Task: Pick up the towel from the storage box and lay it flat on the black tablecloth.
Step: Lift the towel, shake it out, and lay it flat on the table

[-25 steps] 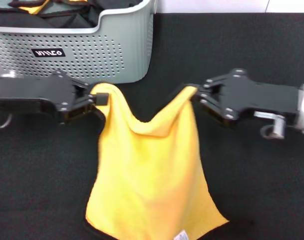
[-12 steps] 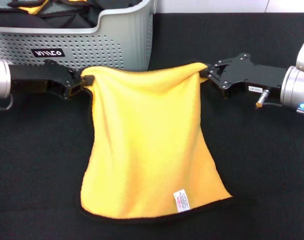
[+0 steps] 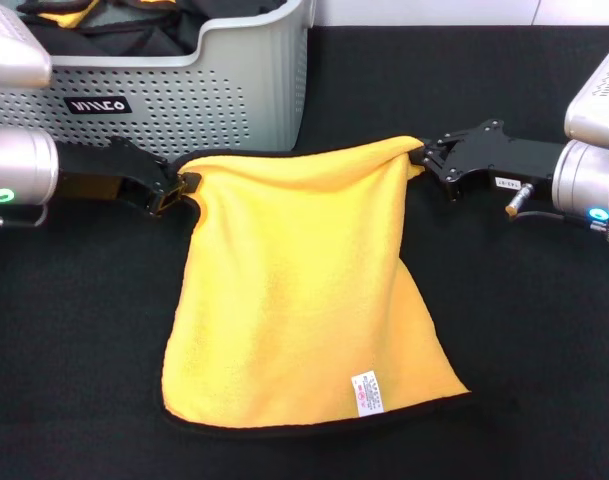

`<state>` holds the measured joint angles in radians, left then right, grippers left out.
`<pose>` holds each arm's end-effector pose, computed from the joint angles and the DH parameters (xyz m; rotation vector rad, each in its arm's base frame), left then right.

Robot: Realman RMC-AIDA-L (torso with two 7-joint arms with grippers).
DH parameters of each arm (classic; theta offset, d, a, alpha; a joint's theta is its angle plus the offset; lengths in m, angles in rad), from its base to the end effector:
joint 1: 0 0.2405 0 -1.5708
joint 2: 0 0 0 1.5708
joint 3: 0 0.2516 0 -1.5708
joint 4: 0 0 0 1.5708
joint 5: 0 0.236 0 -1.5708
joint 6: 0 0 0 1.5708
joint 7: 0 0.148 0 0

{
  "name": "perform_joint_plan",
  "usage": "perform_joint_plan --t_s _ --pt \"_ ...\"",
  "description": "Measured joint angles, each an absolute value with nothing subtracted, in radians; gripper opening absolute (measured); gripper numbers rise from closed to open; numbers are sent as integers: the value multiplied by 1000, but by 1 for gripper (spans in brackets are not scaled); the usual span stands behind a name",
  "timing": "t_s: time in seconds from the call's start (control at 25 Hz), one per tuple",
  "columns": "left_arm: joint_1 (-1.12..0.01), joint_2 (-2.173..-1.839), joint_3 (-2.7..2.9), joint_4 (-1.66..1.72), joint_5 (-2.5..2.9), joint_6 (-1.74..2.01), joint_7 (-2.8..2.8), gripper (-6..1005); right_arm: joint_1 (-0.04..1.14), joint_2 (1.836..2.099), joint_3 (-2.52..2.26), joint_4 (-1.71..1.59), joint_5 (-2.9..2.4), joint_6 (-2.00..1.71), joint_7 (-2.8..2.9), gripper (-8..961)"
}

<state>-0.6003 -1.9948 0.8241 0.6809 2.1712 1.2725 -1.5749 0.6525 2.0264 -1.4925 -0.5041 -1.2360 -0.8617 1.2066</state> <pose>-0.2956 0.3997 0.0193 -2.6310 -0.7005 -0.1940 0.2210 0.4213 -0.0718 -2.5437 0.4480 0.5148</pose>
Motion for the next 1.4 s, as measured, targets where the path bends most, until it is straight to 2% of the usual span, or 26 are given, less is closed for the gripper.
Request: perform_joint_plan --t_s 0.48,1.4 --pt "-582 -2036 818 777 2183 1229 -1604 13 662 2028 -1491 -478 -1236 -832 1198 17" --pt "-579 -2032 823 810 2215 1227 -1620 18 731 2026 -1493 -468 -1262 -770 1186 37"
